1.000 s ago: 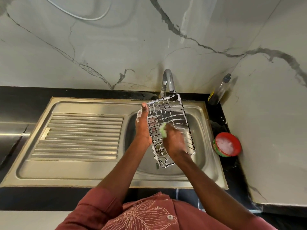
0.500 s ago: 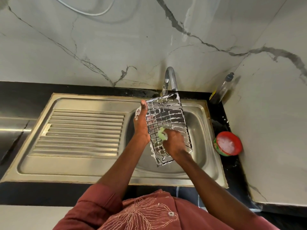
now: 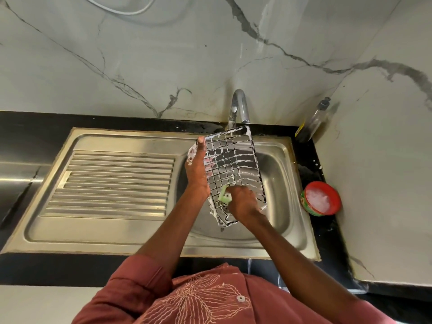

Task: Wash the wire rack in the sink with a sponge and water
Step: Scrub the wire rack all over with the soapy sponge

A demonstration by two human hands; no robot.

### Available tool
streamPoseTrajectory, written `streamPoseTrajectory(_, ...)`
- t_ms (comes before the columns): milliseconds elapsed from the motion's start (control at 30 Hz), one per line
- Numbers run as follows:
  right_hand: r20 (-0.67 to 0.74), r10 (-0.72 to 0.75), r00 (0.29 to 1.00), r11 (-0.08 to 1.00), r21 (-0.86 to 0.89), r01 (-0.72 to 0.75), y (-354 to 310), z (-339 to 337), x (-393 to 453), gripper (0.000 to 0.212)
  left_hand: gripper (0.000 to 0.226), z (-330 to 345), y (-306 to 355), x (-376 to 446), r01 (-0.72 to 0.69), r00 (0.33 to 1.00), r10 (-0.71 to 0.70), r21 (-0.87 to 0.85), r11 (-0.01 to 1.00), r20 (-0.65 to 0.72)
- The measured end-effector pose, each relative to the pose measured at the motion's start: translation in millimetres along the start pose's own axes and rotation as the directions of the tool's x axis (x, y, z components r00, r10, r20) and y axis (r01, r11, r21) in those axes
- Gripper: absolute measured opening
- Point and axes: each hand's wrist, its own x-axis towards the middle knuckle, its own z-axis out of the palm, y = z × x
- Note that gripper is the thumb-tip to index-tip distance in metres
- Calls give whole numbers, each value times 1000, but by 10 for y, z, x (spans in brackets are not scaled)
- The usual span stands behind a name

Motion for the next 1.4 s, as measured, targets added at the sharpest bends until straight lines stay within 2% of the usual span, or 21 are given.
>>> streamPoseTrajectory(133,104,-106,989,986,137,91,-60,145,-32,37,121,-21,40,-28,7,1000,-7,-14,1000,4)
streamPoseTrajectory(200,128,-129,983,989,87,119,-13,172,-39,38,119,-61,38,-45,-10,1000,10,-4,1000,-5)
streamPoseTrajectory(300,87,-102,991,994,-29,105,121,115,-10,41,121,-118,48,13,-64,998,65,18,998,-24)
streamPoseTrajectory(400,70,-91,993,995,-30,93,136,80,19,41,120,-115,63,53,-72,997,73,9,997,-40)
streamPoseTrajectory(533,167,-160,973,985,96,145,-50,161,-16,40,97,-87,103,-4,-79,997,79,45,996,10)
streamPoseTrajectory(600,202,-184,962,980,113,164,-90,209,-39,38,84,-71,96,-35,-92,995,90,64,994,42)
streamPoseTrajectory(667,251,-218,943,973,131,190,-56,219,-32,38,62,-77,68,-22,-137,990,133,84,987,54)
streamPoseTrajectory(700,291,-231,928,970,143,197,-24,193,-20,37,59,-83,67,-22,-155,987,150,89,984,52)
streamPoseTrajectory(800,389,-257,885,966,139,220,65,-11,-21,31,78,-108,100,-49,-139,990,138,61,988,21)
streamPoseTrajectory(833,367,-258,894,966,120,230,78,-79,-20,32,77,-108,107,-53,-121,993,120,43,992,17)
streamPoseTrajectory(900,204,-255,945,965,1,261,62,-169,-11,38,68,-93,126,-61,-114,993,114,38,993,14)
streamPoseTrajectory(967,20,-197,980,975,-101,198,36,-206,19,44,76,-45,161,-73,-154,988,153,75,985,17)
streamPoseTrajectory(1000,-14,-164,986,980,-118,161,33,-203,42,47,82,-23,174,-92,-179,984,177,108,978,31)
streamPoseTrajectory(1033,-15,-147,989,980,-134,144,42,-189,66,49,84,-3,179,-111,-213,976,206,138,967,64)
streamPoseTrajectory(1100,23,-145,989,971,-186,147,78,-148,65,47,74,10,185,-158,-261,961,240,166,951,136)
streamPoseTrajectory(1233,75,-126,989,950,-279,142,48,-25,-114,42,50,-4,197,-148,-256,961,231,176,950,154)
streamPoseTrajectory(1333,138,-68,988,961,-256,101,84,-16,-177,37,33,-19,185,-127,-248,963,223,172,953,151)
streamPoseTrajectory(1400,163,-16,987,990,-137,39,137,-54,-151,24,34,-38,157,-130,-221,972,200,193,956,123)
